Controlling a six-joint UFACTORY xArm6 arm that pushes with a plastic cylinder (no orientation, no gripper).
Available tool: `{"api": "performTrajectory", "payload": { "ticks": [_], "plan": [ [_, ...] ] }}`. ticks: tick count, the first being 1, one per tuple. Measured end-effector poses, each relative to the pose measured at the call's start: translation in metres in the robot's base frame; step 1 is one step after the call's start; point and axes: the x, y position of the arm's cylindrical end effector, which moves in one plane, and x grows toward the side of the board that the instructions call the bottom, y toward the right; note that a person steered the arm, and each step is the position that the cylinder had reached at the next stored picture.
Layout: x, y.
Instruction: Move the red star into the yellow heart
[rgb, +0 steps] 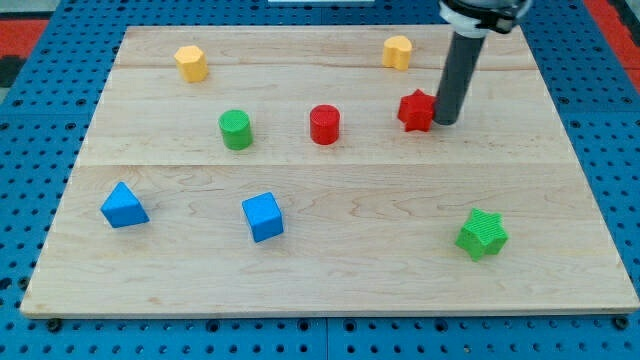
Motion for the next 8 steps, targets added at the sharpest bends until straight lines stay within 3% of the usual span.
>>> {"api": "performTrajectory", "payload": {
  "ticks": [2, 3, 6, 8],
  "plan": [
    [-0.085, 0.001],
    [-0.071, -0.019],
    [-0.071, 0.053],
    [-0.067, 0.044]
  ]
}}
